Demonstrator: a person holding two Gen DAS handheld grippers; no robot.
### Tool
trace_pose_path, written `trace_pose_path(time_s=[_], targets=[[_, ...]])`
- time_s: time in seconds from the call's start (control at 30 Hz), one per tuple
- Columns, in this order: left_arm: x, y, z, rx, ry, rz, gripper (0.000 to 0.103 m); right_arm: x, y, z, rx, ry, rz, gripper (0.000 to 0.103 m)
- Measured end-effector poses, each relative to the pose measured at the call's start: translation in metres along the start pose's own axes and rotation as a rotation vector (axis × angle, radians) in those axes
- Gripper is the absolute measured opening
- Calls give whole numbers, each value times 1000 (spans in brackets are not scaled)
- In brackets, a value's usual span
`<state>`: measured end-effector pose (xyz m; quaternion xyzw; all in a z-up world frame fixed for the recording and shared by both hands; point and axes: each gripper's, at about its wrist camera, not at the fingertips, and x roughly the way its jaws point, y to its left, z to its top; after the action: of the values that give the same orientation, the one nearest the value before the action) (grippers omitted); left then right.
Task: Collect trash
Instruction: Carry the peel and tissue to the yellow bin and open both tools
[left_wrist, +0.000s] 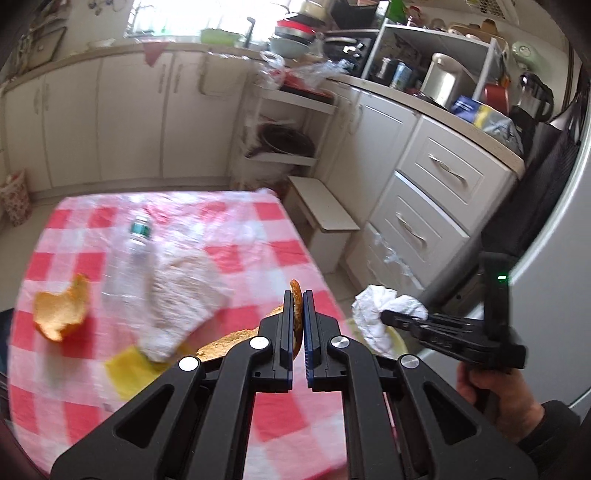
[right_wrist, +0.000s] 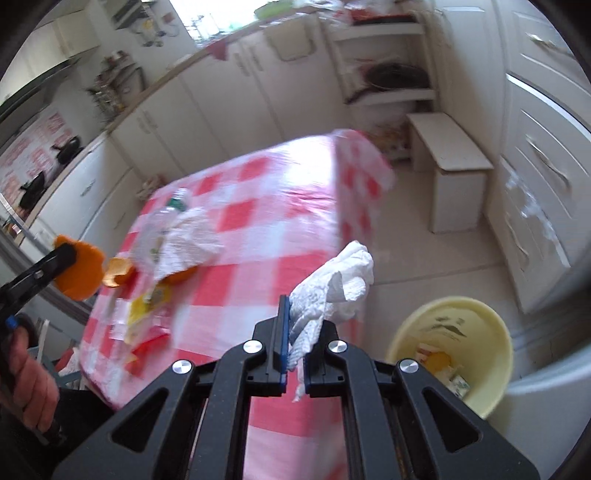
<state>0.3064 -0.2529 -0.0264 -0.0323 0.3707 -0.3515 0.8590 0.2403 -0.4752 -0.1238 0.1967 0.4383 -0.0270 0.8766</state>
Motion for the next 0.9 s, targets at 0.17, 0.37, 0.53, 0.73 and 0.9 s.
trace_pose_path(time_s=[0.17, 0.37, 0.53, 0.73, 0.9], targets=[[48, -44, -6, -66, 68, -113, 5, 29, -65, -10, 162, 135, -97, 7], [116, -90, -16, -136, 180, -189, 5, 63, -131, -19, 366, 285, -104, 36], [164, -116, -34, -165, 278, -199, 5, 41, -153, -9, 484, 197, -72, 54], [217, -140, -56, -211, 370, -192, 5, -40, -141, 25, 490, -113, 16, 64], [270, -160, -73, -216, 478, -125, 16, -85, -124, 43, 410, -270, 76, 69]])
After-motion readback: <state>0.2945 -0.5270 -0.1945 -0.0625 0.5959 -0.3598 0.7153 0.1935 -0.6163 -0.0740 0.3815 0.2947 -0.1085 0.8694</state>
